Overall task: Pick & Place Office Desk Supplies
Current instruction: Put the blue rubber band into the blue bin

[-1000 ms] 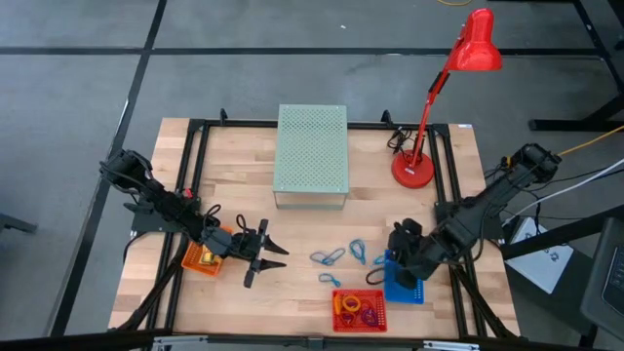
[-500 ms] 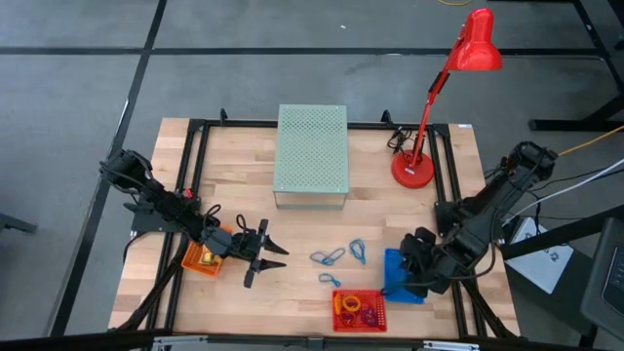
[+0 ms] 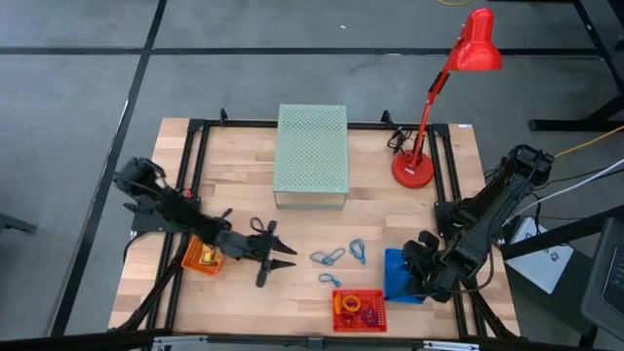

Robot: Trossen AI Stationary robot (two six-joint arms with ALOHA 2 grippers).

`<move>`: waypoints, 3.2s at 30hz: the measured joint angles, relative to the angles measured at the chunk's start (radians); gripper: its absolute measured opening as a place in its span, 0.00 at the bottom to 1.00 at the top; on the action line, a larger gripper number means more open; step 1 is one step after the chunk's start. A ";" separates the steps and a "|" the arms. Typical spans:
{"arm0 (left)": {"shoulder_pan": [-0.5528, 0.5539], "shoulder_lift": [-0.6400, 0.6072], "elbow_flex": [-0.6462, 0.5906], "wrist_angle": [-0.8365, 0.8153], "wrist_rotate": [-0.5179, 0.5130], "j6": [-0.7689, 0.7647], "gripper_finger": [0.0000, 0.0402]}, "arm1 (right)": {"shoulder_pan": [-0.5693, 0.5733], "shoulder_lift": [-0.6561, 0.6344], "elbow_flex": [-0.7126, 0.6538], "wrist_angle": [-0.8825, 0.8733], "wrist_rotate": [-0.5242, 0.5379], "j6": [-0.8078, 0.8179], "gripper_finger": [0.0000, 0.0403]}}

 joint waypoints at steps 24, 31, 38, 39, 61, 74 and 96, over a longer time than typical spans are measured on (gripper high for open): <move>0.224 0.272 0.424 -0.544 0.255 0.026 0.36 | 0.005 0.014 0.000 0.122 0.146 -0.119 0.58; 0.219 0.273 0.428 -0.602 0.214 0.027 0.36 | 0.005 0.014 0.000 0.123 0.153 -0.144 0.58; 0.220 0.353 0.443 -0.559 0.228 0.022 0.36 | 0.005 0.014 0.000 0.125 0.172 -0.150 0.58; 0.220 0.369 0.455 -0.557 0.222 0.022 0.36 | 0.005 0.014 0.000 0.125 0.172 -0.152 0.58; 0.234 0.286 0.538 -0.599 0.285 0.225 0.01 | 0.005 0.014 0.000 0.132 0.168 -0.168 0.58; 0.242 0.126 0.537 -0.576 0.306 0.330 0.01 | 0.066 0.014 0.091 0.247 0.615 -0.450 0.58; 0.278 0.369 0.861 -0.553 0.448 0.361 0.01 | 0.116 0.014 0.261 0.363 0.710 -0.815 0.58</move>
